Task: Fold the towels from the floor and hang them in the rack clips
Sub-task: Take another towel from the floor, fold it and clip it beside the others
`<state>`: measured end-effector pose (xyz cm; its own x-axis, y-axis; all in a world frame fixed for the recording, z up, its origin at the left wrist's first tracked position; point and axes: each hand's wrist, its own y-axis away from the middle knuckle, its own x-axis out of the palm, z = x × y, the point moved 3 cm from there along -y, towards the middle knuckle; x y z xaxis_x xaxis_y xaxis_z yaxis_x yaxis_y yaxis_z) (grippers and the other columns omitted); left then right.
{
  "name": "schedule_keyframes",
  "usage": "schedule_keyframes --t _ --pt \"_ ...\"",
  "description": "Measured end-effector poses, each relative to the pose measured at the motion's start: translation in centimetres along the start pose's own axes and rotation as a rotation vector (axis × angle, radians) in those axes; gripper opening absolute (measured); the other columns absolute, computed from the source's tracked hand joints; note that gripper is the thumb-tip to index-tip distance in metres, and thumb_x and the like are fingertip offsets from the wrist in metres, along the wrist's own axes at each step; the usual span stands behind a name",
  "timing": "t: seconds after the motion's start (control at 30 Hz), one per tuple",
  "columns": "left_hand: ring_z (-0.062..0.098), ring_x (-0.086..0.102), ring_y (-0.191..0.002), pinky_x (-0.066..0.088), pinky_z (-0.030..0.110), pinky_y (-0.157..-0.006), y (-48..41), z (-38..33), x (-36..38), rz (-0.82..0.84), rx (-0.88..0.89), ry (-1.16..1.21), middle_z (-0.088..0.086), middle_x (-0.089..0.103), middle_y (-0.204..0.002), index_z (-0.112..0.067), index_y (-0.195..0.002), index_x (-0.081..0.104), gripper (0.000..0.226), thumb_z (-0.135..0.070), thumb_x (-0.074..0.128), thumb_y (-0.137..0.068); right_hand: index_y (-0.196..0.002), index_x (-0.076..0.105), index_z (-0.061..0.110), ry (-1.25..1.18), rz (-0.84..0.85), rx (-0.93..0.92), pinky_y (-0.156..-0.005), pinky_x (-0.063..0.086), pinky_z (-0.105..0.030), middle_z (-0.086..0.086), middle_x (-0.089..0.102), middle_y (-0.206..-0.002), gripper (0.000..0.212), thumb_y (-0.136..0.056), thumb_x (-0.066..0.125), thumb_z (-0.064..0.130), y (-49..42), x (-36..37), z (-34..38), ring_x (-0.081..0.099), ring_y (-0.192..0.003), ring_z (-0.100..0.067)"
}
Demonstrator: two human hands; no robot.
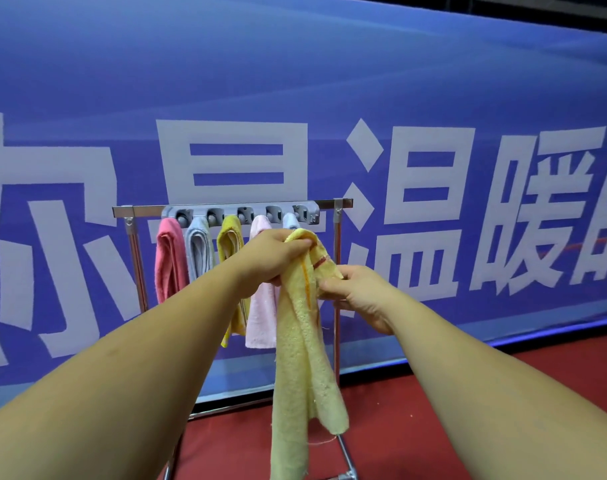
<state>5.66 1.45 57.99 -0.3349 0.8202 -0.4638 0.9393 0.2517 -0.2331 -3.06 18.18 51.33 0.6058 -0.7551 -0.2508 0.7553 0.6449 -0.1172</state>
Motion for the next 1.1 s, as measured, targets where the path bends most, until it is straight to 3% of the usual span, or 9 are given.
schedule_keyframes --t 0.1,0.17,0.23,0.3,0.4,0.53,0.73,0.9,1.1 --pt "0.020 0.062 -0.077 0.051 0.030 -0.063 -0.1 0.9 -0.7 0.029 -0.013 0.001 -0.001 0.068 -0.086 -0.026 -0.106 0.077 0.021 -0.042 0.063 -0.105 -0.117 0.074 0.004 -0.112 -0.093 -0.042 -0.090 0.059 -0.036 -0.010 0.080 -0.102 0.023 -0.103 0.066 0.021 -0.6 -0.3 0.3 0.074 -0.093 -0.020" --pt "0.027 0.072 -0.091 0.061 0.037 -0.079 -0.3 1.9 -1.2 0.053 -0.060 -0.042 0.005 0.077 -0.100 -0.021 -0.109 0.078 0.023 -0.039 0.066 -0.103 -0.117 0.074 0.006 -0.158 -0.128 -0.053 -0.086 0.063 -0.039 -0.010 0.078 -0.098 0.020 -0.105 0.059 0.014 -0.9 -0.7 0.8 0.071 -0.088 -0.022" --pt "0.026 0.068 -0.093 0.056 0.036 -0.083 -0.4 2.8 -1.4 0.080 -0.094 -0.100 0.007 0.075 -0.103 -0.011 -0.109 0.078 0.024 -0.032 0.070 -0.100 -0.111 0.072 0.004 -0.105 -0.136 -0.051 -0.078 0.058 -0.044 -0.009 0.073 -0.089 0.018 -0.103 0.062 0.016 -1.2 -1.0 1.6 0.065 -0.080 -0.023" --pt "0.022 0.061 -0.089 0.048 0.036 -0.079 -0.3 3.1 -1.0 0.130 -0.102 -0.107 0.007 0.071 -0.093 -0.007 -0.096 0.075 0.016 -0.023 0.073 -0.097 -0.105 0.072 0.004 -0.031 -0.130 -0.044 -0.070 0.049 -0.038 -0.006 0.067 -0.081 0.015 -0.099 0.067 0.017 -1.3 -0.9 2.3 0.057 -0.073 -0.020" --pt "0.023 0.062 -0.088 0.046 0.038 -0.081 -0.5 2.9 0.3 0.226 -0.102 0.029 0.008 0.071 -0.089 -0.017 -0.085 0.065 0.014 -0.019 0.074 -0.097 -0.106 0.072 0.001 0.052 -0.120 -0.040 -0.069 0.048 -0.037 -0.008 0.065 -0.080 0.016 -0.097 0.068 0.013 -1.2 -0.7 3.3 0.056 -0.072 -0.019" --pt "0.021 0.064 -0.086 0.054 0.042 -0.093 -0.6 2.1 1.5 0.290 -0.082 0.147 0.004 0.070 -0.086 -0.025 -0.080 0.070 0.021 -0.023 0.071 -0.101 -0.109 0.071 -0.002 0.087 -0.085 -0.042 -0.072 0.049 -0.040 -0.012 0.065 -0.084 0.019 -0.095 0.070 0.011 -1.0 -1.0 3.4 0.059 -0.077 -0.023" --pt "0.015 0.071 -0.077 0.060 0.035 -0.077 -1.1 0.6 1.4 0.112 -0.007 0.170 0.003 0.073 -0.085 -0.017 -0.094 0.071 0.021 -0.031 0.062 -0.107 -0.105 0.072 0.009 0.126 0.013 -0.004 -0.071 0.058 -0.036 -0.007 0.074 -0.088 0.016 -0.099 0.074 0.023 0.1 -2.6 3.3 0.068 -0.076 -0.018" --pt "0.019 0.068 -0.077 0.059 0.034 -0.070 -1.1 0.0 0.7 -0.041 0.055 0.194 0.005 0.071 -0.087 -0.017 -0.097 0.072 0.025 -0.035 0.059 -0.109 -0.111 0.077 0.010 0.199 0.014 0.035 -0.093 0.064 -0.046 -0.010 0.082 -0.103 0.025 -0.100 0.074 0.032 0.4 -3.5 1.8 0.077 -0.091 -0.023" --pt "0.022 0.068 -0.080 0.060 0.042 -0.076 -1.6 0.8 -1.5 -0.263 0.052 0.239 0.006 0.072 -0.089 -0.018 -0.104 0.075 0.028 -0.035 0.053 -0.111 -0.096 0.079 0.010 0.297 -0.016 0.102 -0.083 0.058 -0.037 -0.006 0.081 -0.092 0.030 -0.094 0.079 0.040 0.8 -5.3 0.2 0.072 -0.081 -0.017"
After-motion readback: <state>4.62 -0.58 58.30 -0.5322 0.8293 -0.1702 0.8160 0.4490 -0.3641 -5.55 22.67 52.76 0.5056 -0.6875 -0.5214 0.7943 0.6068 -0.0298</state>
